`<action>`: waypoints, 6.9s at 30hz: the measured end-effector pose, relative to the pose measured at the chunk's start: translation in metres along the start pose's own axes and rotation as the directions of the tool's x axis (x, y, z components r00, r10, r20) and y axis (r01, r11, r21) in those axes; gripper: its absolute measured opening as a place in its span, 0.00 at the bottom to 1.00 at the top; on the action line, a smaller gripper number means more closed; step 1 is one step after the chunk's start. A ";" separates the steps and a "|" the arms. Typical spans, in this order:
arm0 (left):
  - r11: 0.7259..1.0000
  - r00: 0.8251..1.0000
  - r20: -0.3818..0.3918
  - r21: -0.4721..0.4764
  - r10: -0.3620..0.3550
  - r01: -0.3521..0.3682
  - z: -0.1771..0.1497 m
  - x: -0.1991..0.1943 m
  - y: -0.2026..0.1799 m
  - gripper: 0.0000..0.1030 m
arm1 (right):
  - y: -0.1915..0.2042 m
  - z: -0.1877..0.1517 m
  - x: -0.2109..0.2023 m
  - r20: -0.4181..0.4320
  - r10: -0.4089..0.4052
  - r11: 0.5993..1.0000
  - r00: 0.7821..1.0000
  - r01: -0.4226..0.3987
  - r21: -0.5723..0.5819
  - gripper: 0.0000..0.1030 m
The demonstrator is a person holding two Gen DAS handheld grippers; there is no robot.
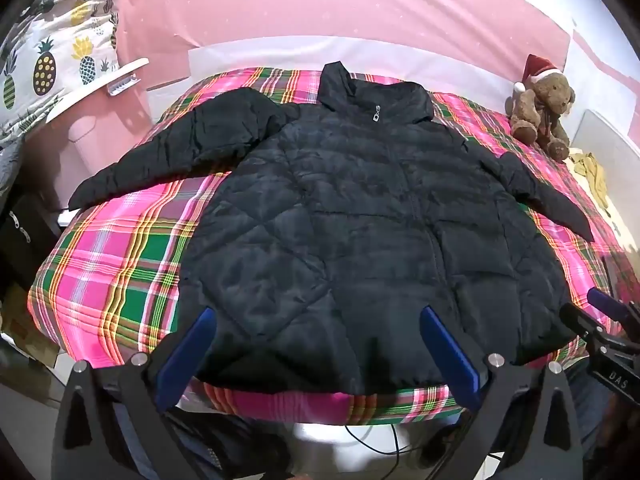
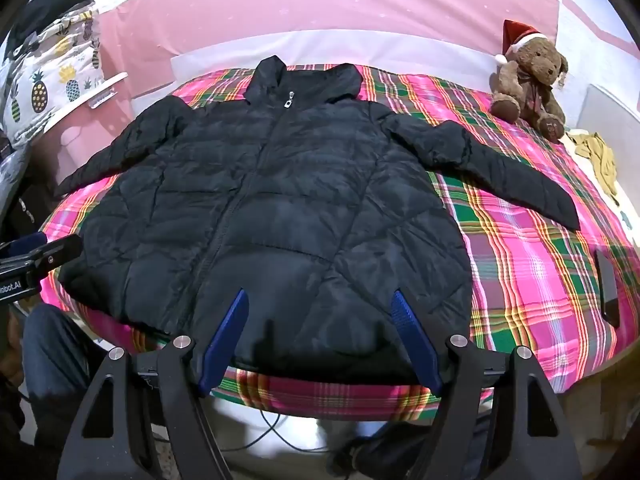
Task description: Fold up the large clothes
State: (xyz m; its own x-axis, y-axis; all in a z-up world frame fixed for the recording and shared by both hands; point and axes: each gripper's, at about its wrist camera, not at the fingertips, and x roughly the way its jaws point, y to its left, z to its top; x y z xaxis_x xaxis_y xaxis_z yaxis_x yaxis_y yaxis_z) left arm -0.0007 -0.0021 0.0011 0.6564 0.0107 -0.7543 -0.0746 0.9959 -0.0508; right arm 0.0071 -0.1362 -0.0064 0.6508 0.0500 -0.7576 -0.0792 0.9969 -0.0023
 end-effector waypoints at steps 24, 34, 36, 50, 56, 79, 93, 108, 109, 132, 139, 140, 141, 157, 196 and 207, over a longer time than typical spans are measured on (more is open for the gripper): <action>1.000 1.000 -0.013 0.000 -0.010 0.010 -0.005 0.000 0.000 1.00 | -0.003 -0.003 0.000 -0.004 0.000 1.000 1.000 0.000 0.008 0.72; 1.000 1.000 -0.015 0.001 -0.010 0.010 -0.010 0.001 -0.001 1.00 | -0.003 -0.003 0.001 -0.005 0.000 1.000 1.000 0.000 0.008 0.72; 1.000 1.000 -0.015 0.001 -0.009 0.009 -0.010 0.001 -0.001 1.00 | -0.003 -0.003 0.000 -0.005 0.000 1.000 1.000 0.000 0.008 0.72; 1.000 1.000 -0.023 0.004 -0.012 0.013 -0.011 0.002 -0.004 1.00 | -0.003 -0.003 0.000 -0.007 -0.002 1.000 1.000 0.002 0.008 0.72; 1.000 0.999 -0.028 0.004 -0.016 0.016 -0.011 0.001 -0.004 1.00 | -0.002 -0.004 0.000 -0.009 -0.002 1.000 1.000 0.002 0.008 0.72; 1.000 0.999 -0.033 0.005 -0.018 0.019 -0.013 0.003 -0.004 1.00 | -0.003 -0.004 0.001 -0.010 -0.005 1.000 1.000 0.005 0.007 0.72; 1.000 0.999 -0.051 0.010 -0.014 0.014 -0.011 0.012 -0.002 1.00 | -0.004 -0.003 0.004 -0.015 0.001 1.000 1.000 -0.001 0.008 0.72; 0.999 0.999 -0.025 0.008 0.040 -0.040 0.024 0.046 0.029 1.00 | -0.002 0.025 0.037 -0.027 0.030 0.999 0.999 -0.031 -0.033 0.72; 0.999 0.999 -0.022 0.003 0.048 -0.048 0.027 0.049 0.033 1.00 | -0.002 0.028 0.040 -0.028 0.031 0.999 0.999 -0.032 -0.039 0.72; 0.931 0.981 -0.055 -0.309 0.186 -0.194 0.097 0.155 0.212 0.95 | 0.015 0.112 0.133 -0.049 0.021 0.995 0.999 -0.026 -0.099 0.72; 0.883 0.974 -0.078 -0.411 0.212 -0.225 0.105 0.190 0.268 0.95 | 0.010 0.123 0.166 -0.098 0.037 0.994 0.995 -0.046 -0.099 0.72; 0.877 0.972 -0.082 -0.420 0.219 -0.233 0.105 0.195 0.275 0.93 | 0.010 0.124 0.172 -0.108 0.039 0.994 0.993 -0.050 -0.100 0.72; 0.873 0.975 -0.084 -0.434 0.206 -0.222 0.105 0.200 0.281 0.93 | 0.009 0.124 0.177 -0.118 0.040 0.993 0.992 -0.052 -0.101 0.72; 0.787 0.991 0.060 -0.614 0.121 -0.059 0.115 0.209 0.319 0.91 | -0.013 0.128 0.200 -0.125 0.033 0.998 0.992 -0.041 -0.057 0.72; 0.953 0.933 0.242 -0.078 -0.267 0.293 0.256 0.124 0.068 0.17 | -0.080 0.098 0.129 -0.036 -0.003 0.998 0.999 0.005 0.055 0.72; 0.865 0.862 0.062 0.031 -0.502 0.501 0.232 0.182 -0.065 0.63 | -0.119 0.083 0.129 -0.038 -0.013 0.991 0.999 0.018 0.132 0.72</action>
State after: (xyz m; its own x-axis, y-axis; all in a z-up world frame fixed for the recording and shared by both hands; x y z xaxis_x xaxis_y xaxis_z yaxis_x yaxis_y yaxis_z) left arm 0.2977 -0.0443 0.0195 0.6503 -0.4856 -0.5842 0.2881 0.8692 -0.4018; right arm 0.1628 -0.2428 -0.0495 0.6225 0.0345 -0.7819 0.0329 0.9970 0.0701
